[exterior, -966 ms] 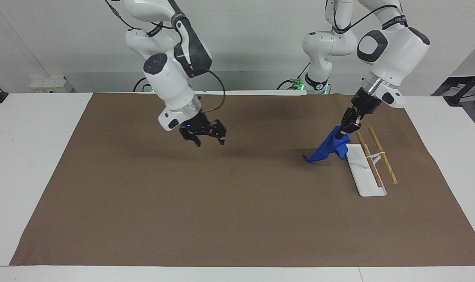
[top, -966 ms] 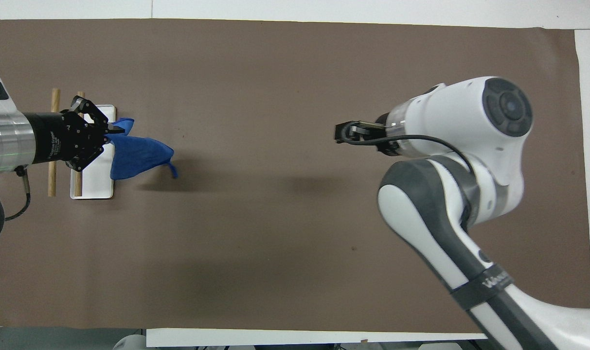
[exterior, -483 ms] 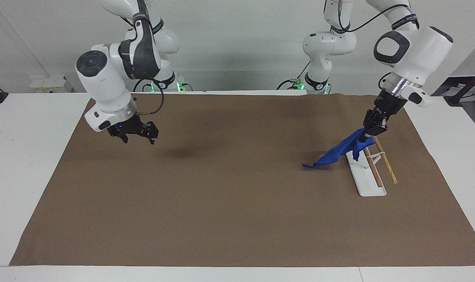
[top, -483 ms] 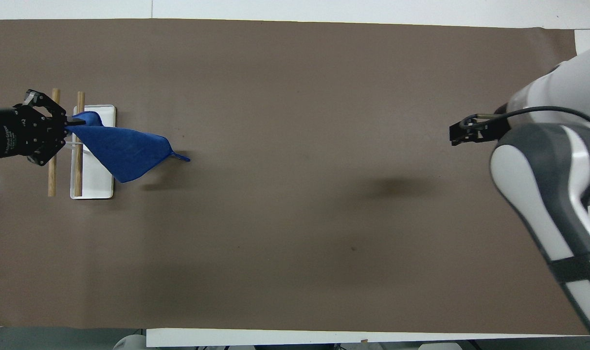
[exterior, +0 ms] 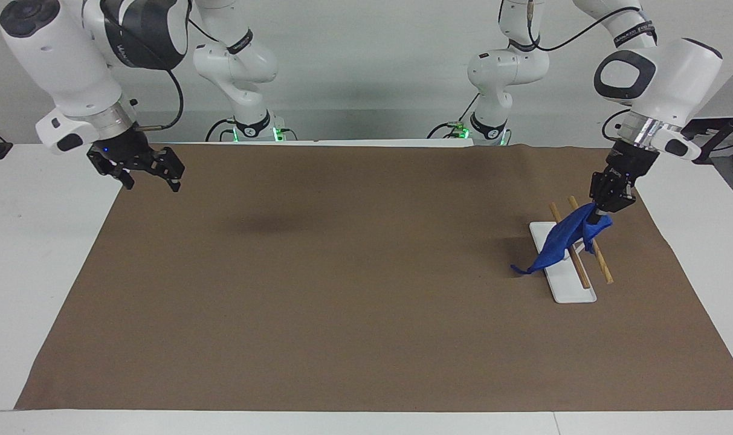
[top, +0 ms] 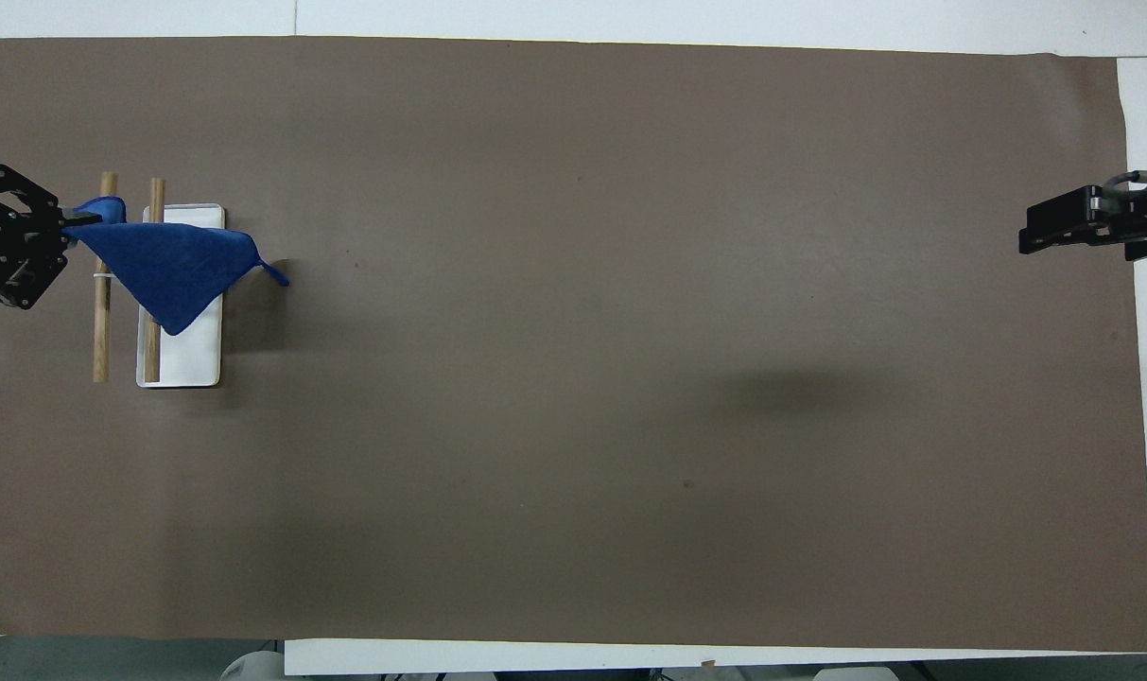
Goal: Right arm passes towel to left arm to hang
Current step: 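Drape the towel over the wooden bar with the left gripper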
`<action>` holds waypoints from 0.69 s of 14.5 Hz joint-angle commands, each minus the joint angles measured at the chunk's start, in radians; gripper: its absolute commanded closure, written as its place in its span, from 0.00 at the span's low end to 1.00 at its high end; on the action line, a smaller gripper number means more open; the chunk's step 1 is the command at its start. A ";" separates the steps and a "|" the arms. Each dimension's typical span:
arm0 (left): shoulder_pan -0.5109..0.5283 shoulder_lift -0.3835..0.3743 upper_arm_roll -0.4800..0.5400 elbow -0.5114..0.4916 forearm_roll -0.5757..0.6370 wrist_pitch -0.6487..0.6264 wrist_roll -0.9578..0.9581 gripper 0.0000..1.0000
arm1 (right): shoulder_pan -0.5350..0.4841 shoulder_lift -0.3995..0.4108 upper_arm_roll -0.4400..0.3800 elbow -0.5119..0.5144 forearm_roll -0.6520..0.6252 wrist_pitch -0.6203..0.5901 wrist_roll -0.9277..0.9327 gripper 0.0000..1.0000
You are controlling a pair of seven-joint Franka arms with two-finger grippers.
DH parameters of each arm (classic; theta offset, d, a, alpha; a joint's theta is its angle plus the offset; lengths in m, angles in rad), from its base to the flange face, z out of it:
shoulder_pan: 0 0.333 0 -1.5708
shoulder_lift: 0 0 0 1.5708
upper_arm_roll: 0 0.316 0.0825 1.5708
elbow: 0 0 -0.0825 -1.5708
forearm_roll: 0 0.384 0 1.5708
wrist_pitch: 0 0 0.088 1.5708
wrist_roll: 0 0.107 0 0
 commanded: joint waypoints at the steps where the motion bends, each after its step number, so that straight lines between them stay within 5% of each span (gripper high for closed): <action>1: 0.011 0.042 -0.005 0.036 -0.016 0.048 0.024 1.00 | -0.001 0.005 0.008 0.000 -0.004 0.007 0.051 0.00; 10: 0.073 0.065 -0.001 0.079 -0.003 0.035 0.284 1.00 | 0.002 -0.018 0.038 -0.023 0.001 0.032 0.048 0.00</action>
